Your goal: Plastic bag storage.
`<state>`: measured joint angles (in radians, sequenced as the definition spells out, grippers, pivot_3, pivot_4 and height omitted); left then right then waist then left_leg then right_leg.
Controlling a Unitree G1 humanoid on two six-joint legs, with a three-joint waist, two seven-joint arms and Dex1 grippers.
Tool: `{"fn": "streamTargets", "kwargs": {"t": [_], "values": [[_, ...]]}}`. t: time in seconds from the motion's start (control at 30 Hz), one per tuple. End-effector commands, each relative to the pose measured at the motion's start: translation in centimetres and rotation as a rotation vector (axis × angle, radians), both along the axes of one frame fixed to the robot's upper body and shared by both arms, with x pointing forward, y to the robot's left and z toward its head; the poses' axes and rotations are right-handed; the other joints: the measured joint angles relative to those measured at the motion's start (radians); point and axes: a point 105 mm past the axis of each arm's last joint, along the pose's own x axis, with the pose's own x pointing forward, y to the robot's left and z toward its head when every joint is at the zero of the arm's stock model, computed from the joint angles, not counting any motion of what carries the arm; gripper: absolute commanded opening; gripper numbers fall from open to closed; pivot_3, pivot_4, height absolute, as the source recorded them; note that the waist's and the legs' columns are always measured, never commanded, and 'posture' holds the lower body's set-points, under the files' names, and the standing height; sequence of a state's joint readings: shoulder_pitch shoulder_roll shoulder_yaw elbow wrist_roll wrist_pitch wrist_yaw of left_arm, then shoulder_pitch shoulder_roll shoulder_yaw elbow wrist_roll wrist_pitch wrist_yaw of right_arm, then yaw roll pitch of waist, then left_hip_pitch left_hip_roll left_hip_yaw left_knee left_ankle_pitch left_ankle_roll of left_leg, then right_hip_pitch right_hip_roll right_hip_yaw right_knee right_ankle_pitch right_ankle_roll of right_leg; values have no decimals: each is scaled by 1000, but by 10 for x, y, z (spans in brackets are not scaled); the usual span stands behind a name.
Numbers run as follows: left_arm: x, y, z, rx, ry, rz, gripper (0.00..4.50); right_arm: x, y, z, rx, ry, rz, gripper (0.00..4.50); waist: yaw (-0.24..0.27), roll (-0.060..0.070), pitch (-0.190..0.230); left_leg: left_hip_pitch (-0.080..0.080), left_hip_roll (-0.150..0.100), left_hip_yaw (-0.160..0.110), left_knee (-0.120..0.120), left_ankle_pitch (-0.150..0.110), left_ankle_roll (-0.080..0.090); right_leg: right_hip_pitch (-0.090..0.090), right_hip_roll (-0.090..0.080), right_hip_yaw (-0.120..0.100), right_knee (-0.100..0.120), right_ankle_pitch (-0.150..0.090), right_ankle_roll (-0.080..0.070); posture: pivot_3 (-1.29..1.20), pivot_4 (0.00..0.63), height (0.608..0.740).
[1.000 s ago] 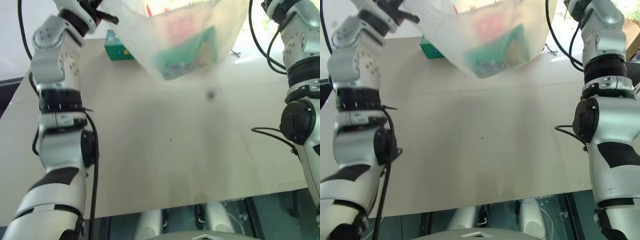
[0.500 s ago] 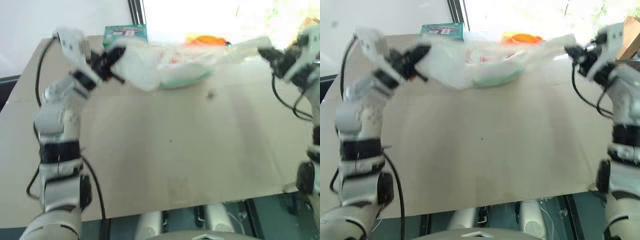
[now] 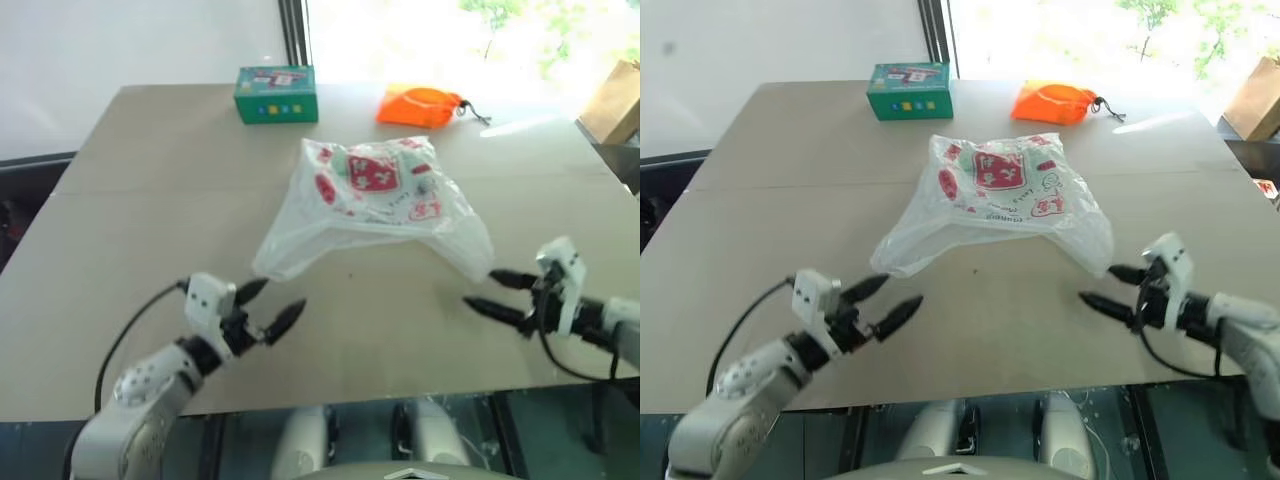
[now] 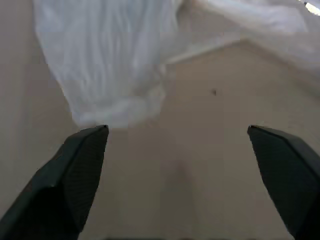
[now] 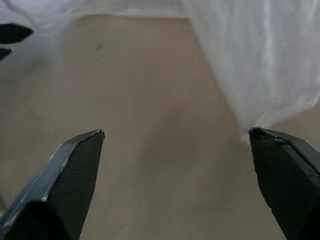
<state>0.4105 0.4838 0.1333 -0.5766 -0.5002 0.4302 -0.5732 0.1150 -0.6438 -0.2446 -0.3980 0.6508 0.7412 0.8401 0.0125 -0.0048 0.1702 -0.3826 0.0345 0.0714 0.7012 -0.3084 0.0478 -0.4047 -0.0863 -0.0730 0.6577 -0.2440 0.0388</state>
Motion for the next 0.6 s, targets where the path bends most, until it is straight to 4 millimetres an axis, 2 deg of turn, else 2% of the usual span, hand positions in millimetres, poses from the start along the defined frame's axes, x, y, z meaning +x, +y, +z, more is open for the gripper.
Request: {"fn": "streamTargets", "kwargs": {"t": [0.03, 0.13, 0.23, 0.4, 0.6], "values": [[-10, -6, -8, 59, -38, -32, 4449, 3, -3, 5, -9, -147, -15, 4500, 1, 4, -3, 1, 0, 1, 0, 0, 1, 0, 0, 1, 0, 0, 0, 0, 150, 740], [-12, 2, -18, 70, -44, 44, 4449, -2, -15, -7, -23, -211, -18, 4500, 2, 3, -6, 1, -1, 4, 0, -5, 8, -1, -1, 1, 0, -1, -2, 0, 150, 740], [-12, 5, -16, 55, -93, 88, 4449, -6, -27, -18, -51, -285, -17, 4500, 1, -1, -9, 1, -1, 4, 0, -5, 9, -1, 0, 1, -1, -1, -2, 0, 150, 740], [-12, -2, -17, 57, -106, 105, 4449, -24, -19, -37, -51, -254, 83, 4500, 1, 1, -11, 2, 0, 6, 0, -5, 10, -1, 1, 2, -1, -1, -2, 0, 150, 740], [-15, 1, -21, 86, -130, 133, 4449, -26, -10, -37, -20, -289, 81, 4500, 0, 1, -13, 2, 1, 6, 0, -6, 10, -1, 1, 3, -1, -2, -3, 0, 150, 740]]}}
